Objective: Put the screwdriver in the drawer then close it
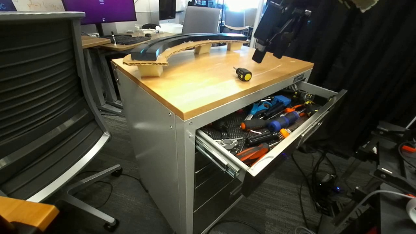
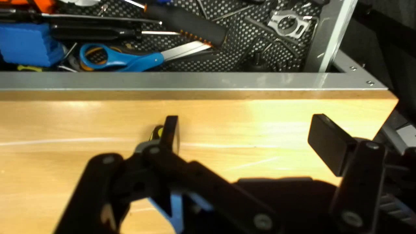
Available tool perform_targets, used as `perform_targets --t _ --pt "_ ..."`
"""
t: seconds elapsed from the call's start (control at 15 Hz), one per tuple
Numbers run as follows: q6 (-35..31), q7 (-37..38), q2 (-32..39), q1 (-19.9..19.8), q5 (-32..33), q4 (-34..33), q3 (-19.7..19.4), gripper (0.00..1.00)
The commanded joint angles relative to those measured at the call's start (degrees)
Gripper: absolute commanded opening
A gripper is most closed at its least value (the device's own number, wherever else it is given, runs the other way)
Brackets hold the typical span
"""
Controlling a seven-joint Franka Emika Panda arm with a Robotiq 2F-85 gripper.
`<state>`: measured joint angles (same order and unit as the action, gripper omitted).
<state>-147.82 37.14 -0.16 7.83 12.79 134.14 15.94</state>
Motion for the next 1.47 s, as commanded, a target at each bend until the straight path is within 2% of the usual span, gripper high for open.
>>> perform_targets --t 0.0,0.13,0.27,0.6,0.67,0.73,0.8,1.0,1.2,1.27,1.4 --pt "2.17 11.09 5.99 1.33 14.6 -8.61 -3.31 1.0" --pt "4.21 12.7 8.7 2.1 17.65 -12.06 -5.32 1.0" --pt "5.14 12.26 11.7 2.55 17.41 -14.52 -7.12 1.0" --pt "3.24 13.43 17.87 4.82 17.89 -17.62 -12.45 1.0" --pt "2.4 14.02 18.49 5.5 18.72 -17.95 -13.59 0.75" --pt "2.3 13.97 19.09 5.93 18.63 -18.4 -14.34 0.73" --pt "1.67 14.57 19.57 6.46 19.05 -18.62 -15.2 0.66" --pt "0.91 14.99 20.36 7.25 17.86 -18.72 -16.5 0.42" --pt "1.97 12.64 20.38 6.95 15.45 -18.19 -15.86 0.18" --pt "2.65 9.37 20.18 6.08 12.55 -17.75 -14.47 0.15" --pt "4.45 1.16 18.88 4.8 7.31 -16.36 -12.24 0.18"
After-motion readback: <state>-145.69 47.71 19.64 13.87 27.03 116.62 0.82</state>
